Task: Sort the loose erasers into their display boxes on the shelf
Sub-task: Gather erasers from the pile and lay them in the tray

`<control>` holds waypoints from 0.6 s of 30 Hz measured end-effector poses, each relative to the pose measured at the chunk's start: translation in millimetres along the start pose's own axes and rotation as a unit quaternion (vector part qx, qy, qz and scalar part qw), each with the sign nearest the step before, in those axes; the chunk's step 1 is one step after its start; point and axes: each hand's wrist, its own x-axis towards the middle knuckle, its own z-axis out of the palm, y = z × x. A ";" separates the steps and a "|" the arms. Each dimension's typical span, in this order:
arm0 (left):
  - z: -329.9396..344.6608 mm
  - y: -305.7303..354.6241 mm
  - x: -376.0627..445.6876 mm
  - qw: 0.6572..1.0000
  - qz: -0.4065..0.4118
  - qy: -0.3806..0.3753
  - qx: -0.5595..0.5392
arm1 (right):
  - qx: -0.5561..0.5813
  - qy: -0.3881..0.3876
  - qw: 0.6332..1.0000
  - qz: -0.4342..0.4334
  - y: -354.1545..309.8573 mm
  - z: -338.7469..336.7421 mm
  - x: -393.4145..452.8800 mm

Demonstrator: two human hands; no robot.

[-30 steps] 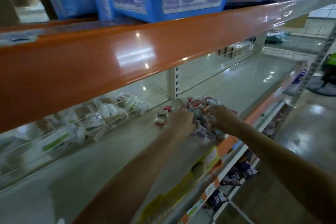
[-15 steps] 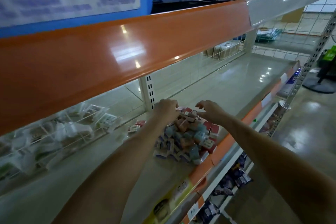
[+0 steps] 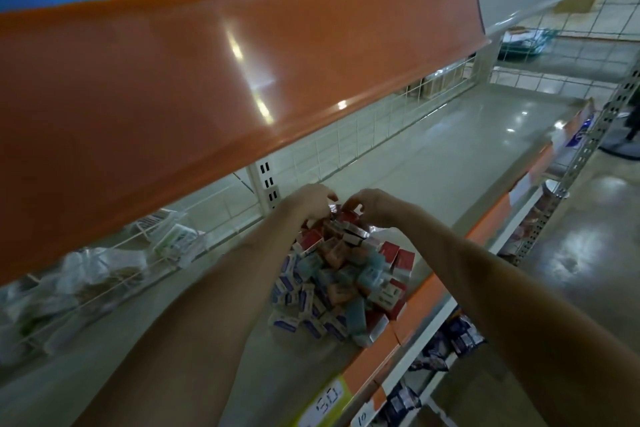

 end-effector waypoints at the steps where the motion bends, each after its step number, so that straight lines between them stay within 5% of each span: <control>1: -1.0 1.1 2.2 1.000 -0.003 -0.013 -0.004 | -0.013 -0.004 1.000 -0.004 0.4 0.4 0.7; 7: 0.8 8.3 9.4 0.999 -0.018 -0.040 -0.007 | 0.006 0.035 0.999 -0.010 3.9 6.1 -1.5; 14: 8.0 15.2 8.2 0.993 -0.027 0.045 0.102 | 0.059 0.083 0.995 -0.012 7.9 15.8 -10.6; 18: 9.7 10.2 -4.3 0.992 -0.007 0.116 0.044 | 0.086 0.121 0.989 -0.009 13.3 22.7 -15.6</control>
